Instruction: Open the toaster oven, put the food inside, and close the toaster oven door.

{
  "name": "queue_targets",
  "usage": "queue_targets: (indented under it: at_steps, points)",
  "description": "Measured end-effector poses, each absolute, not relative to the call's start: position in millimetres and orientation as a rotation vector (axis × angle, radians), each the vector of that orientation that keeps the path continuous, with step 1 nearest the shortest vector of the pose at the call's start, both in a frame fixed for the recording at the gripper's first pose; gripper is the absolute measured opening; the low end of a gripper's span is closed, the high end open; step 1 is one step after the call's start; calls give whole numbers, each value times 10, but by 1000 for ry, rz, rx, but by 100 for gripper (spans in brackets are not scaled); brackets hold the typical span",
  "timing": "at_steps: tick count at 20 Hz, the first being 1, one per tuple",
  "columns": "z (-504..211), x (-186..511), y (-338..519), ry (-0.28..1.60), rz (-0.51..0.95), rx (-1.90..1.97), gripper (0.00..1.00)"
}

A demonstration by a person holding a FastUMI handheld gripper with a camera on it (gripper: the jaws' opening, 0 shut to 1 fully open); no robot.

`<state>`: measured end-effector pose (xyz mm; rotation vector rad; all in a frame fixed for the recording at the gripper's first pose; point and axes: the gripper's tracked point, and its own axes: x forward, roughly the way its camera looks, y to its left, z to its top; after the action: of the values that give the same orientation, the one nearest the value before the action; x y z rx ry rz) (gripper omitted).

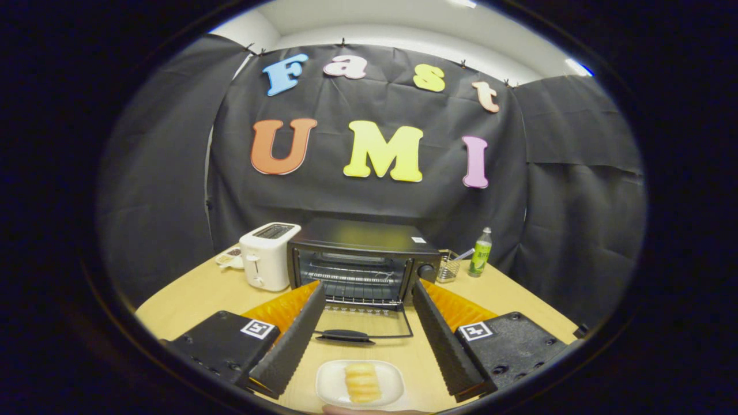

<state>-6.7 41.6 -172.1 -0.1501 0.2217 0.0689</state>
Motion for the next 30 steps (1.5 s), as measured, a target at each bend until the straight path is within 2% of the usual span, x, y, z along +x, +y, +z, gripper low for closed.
queue_targets:
  at_steps: [8, 11, 17, 26, 30]
  points:
    - [-2679, -418, 213, 352, 82, -155, 100]
    - [-3029, -479, 57, 366, 41, -158, 100]
    - [-3667, -572, 52, 532, 41, -126, 100]
    - [-4002, -608, 105, 692, 64, -48, 95]
    - [-3991, -629, 139, 682, 73, -64, 88]
